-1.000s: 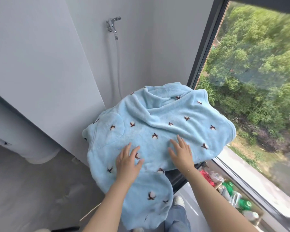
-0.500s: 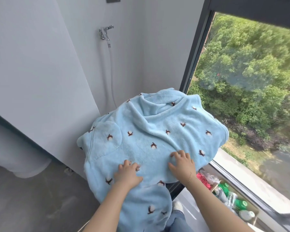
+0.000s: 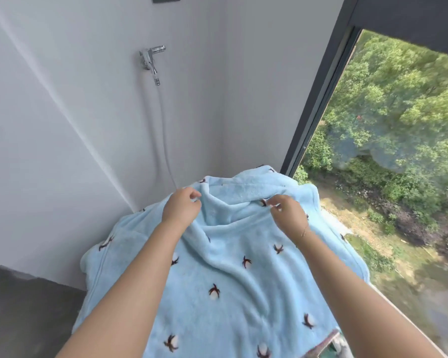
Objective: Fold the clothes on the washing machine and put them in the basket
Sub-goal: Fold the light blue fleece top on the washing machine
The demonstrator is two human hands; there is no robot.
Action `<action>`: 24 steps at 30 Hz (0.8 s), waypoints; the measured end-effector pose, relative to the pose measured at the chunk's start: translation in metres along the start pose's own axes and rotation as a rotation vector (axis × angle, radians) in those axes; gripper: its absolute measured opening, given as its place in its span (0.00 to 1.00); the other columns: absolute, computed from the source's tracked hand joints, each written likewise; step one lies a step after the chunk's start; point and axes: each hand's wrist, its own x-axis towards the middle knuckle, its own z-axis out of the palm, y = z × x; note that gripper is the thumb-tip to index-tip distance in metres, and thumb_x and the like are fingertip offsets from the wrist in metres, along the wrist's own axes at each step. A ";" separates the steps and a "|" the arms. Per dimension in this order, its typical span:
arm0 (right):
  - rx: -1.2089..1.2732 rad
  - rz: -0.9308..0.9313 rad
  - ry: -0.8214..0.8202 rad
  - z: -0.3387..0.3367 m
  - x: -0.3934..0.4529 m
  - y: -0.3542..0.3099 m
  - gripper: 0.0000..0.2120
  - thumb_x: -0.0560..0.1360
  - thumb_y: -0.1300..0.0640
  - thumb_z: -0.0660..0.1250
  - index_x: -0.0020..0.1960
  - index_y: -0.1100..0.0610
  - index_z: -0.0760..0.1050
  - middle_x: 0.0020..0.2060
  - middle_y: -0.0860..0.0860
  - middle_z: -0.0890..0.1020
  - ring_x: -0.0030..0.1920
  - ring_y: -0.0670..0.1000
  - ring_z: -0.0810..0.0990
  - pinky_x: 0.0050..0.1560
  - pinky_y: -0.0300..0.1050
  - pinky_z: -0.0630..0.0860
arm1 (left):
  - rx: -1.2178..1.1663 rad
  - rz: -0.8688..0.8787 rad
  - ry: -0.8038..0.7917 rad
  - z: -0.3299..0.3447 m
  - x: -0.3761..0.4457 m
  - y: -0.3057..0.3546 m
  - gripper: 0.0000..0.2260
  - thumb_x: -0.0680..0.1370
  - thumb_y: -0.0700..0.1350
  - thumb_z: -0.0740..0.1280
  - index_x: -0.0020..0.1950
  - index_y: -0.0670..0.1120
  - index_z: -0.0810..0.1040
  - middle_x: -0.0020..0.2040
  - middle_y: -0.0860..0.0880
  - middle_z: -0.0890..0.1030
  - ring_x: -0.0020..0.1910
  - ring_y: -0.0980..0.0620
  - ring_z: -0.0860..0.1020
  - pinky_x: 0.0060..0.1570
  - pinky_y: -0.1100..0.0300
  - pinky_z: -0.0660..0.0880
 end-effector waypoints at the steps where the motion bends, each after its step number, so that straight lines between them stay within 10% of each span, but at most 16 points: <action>1: -0.013 -0.028 0.011 -0.002 0.017 0.003 0.16 0.73 0.66 0.60 0.55 0.56 0.80 0.57 0.54 0.79 0.59 0.56 0.75 0.52 0.45 0.71 | -0.003 -0.009 0.021 0.004 0.015 0.004 0.12 0.78 0.41 0.63 0.60 0.46 0.78 0.62 0.50 0.78 0.60 0.48 0.76 0.56 0.59 0.70; 9: -0.373 -0.023 -0.174 -0.002 0.107 0.019 0.27 0.72 0.59 0.65 0.70 0.50 0.67 0.65 0.52 0.71 0.68 0.56 0.67 0.68 0.50 0.60 | 0.270 -0.012 -0.167 0.044 0.095 0.030 0.32 0.72 0.57 0.71 0.74 0.56 0.64 0.71 0.54 0.69 0.71 0.50 0.66 0.68 0.52 0.62; 12: -0.409 -0.047 -0.116 0.000 0.126 0.022 0.17 0.73 0.60 0.63 0.61 0.52 0.75 0.56 0.52 0.77 0.60 0.56 0.74 0.60 0.48 0.63 | 0.274 -0.056 -0.269 0.061 0.106 0.032 0.20 0.72 0.57 0.72 0.62 0.55 0.75 0.60 0.53 0.77 0.64 0.50 0.73 0.59 0.56 0.67; 19: -0.039 -0.227 0.387 -0.020 0.154 -0.011 0.06 0.74 0.63 0.65 0.50 0.60 0.73 0.49 0.53 0.76 0.47 0.56 0.74 0.51 0.51 0.69 | -0.135 0.014 0.385 0.006 0.125 0.056 0.05 0.77 0.45 0.64 0.45 0.47 0.69 0.43 0.45 0.77 0.43 0.45 0.73 0.41 0.54 0.66; 24: -0.223 -0.091 -0.073 -0.006 0.159 0.001 0.15 0.73 0.66 0.60 0.56 0.56 0.76 0.55 0.54 0.76 0.57 0.58 0.74 0.50 0.48 0.73 | -0.395 -0.110 0.728 -0.054 0.138 0.043 0.04 0.77 0.43 0.62 0.44 0.44 0.70 0.43 0.46 0.75 0.42 0.47 0.71 0.40 0.59 0.63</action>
